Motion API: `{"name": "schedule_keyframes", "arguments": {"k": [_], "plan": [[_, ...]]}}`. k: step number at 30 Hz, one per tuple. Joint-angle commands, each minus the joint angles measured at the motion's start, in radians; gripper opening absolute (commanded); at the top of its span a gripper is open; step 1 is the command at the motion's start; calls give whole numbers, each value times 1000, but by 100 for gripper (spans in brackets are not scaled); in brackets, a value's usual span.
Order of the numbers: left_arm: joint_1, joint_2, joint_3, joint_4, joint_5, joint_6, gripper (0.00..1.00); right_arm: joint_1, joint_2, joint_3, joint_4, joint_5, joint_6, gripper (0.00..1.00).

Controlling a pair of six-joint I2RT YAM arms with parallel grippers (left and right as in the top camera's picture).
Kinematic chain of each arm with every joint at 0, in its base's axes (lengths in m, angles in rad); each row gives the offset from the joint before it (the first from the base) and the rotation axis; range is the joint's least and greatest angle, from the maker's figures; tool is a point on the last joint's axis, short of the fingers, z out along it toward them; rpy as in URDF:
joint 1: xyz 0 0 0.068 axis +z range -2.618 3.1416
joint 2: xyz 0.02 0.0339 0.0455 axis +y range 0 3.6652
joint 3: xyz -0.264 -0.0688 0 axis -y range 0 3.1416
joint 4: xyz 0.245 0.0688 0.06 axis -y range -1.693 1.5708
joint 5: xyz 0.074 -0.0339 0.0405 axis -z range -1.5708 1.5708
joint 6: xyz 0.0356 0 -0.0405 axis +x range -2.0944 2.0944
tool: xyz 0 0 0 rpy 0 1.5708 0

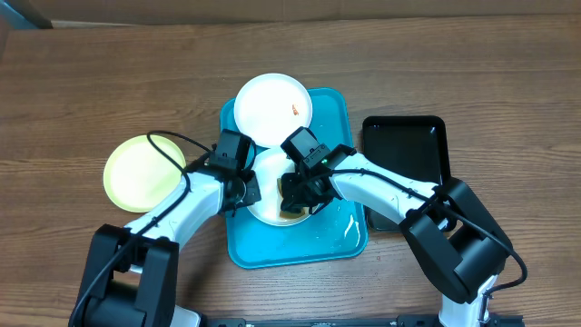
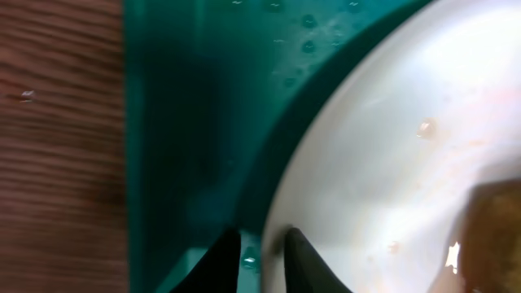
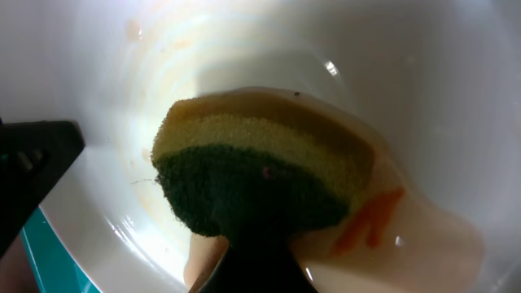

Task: Clean dirty plates on tray and stack at the side
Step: 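Scrub the white plate with the sponge in the right gripper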

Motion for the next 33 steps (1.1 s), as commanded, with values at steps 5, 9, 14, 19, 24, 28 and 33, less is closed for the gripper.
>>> {"name": "schedule_keyframes", "arguments": {"k": [5,9,14,19,24,28,33], "plan": [[2,8,-88,39,8,8,4,-30,93,-50,-36,150,5,4],[18,8,-87,35,5,7,4,-41,92,-23,-92,171,17,4],[50,8,-87,13,5,7,4,-85,92,66,-245,290,1,4],[71,7,-87,4,5,9,4,-124,93,81,-298,334,-3,4],[71,7,-87,3,9,8,4,-159,87,103,-343,342,-3,4],[71,7,-87,-5,8,8,4,-174,45,144,-378,344,-3,4],[71,7,-87,-18,5,8,4,-188,-28,193,-412,345,-4,4]]}}
